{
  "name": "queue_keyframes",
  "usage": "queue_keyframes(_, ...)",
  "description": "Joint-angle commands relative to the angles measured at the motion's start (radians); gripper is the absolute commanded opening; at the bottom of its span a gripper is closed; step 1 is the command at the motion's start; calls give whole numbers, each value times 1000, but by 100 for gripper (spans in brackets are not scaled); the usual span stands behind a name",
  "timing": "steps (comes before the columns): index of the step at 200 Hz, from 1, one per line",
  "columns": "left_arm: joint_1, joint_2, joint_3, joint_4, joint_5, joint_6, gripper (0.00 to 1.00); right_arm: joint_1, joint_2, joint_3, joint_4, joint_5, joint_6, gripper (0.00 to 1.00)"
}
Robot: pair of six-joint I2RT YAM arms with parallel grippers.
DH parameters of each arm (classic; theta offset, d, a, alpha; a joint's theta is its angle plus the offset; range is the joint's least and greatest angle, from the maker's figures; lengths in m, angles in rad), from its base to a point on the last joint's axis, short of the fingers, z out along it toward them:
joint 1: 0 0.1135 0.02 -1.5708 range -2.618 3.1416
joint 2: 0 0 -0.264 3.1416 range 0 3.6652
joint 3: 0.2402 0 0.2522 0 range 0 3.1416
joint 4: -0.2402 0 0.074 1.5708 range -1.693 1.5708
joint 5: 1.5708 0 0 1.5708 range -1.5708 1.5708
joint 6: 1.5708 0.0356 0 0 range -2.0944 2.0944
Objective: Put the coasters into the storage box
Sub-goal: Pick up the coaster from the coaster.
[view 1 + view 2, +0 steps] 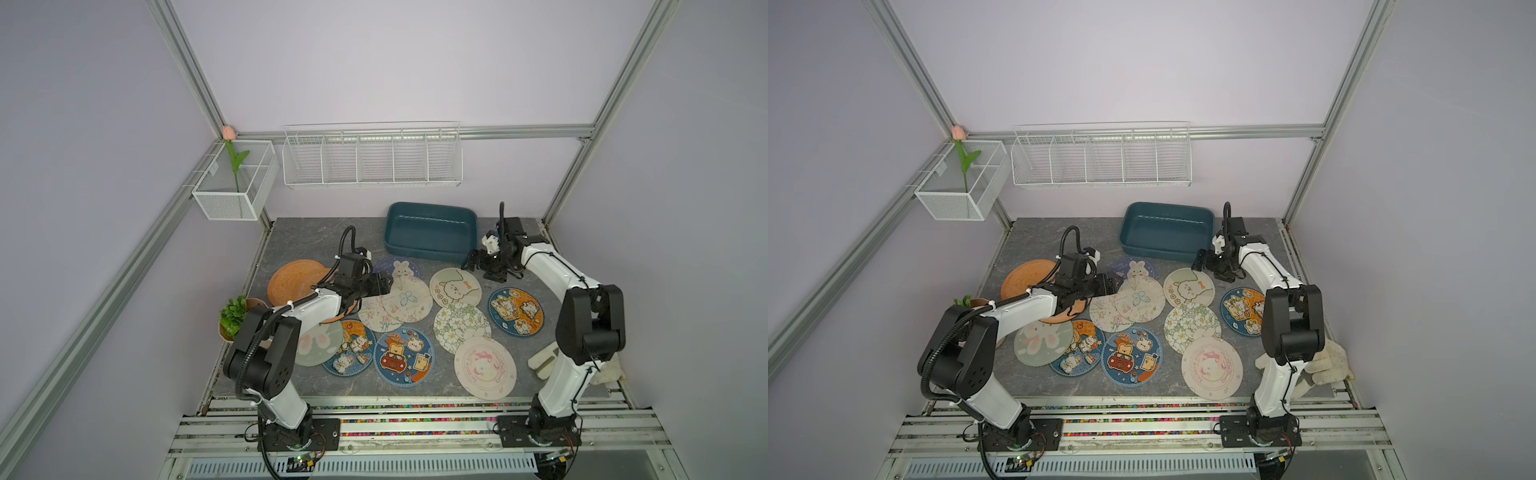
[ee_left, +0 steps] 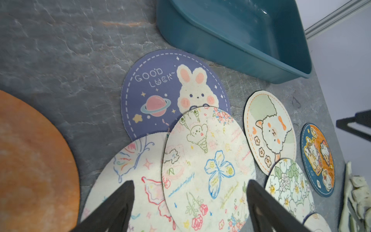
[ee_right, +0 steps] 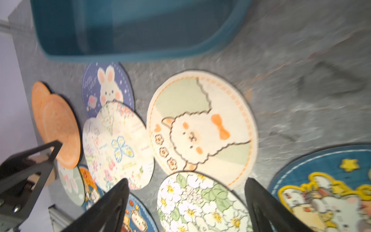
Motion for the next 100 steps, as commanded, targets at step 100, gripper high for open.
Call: queue_keyframes(100,-18,202,214,-236,70,-22,61,273,132,9,46,-2,125,85)
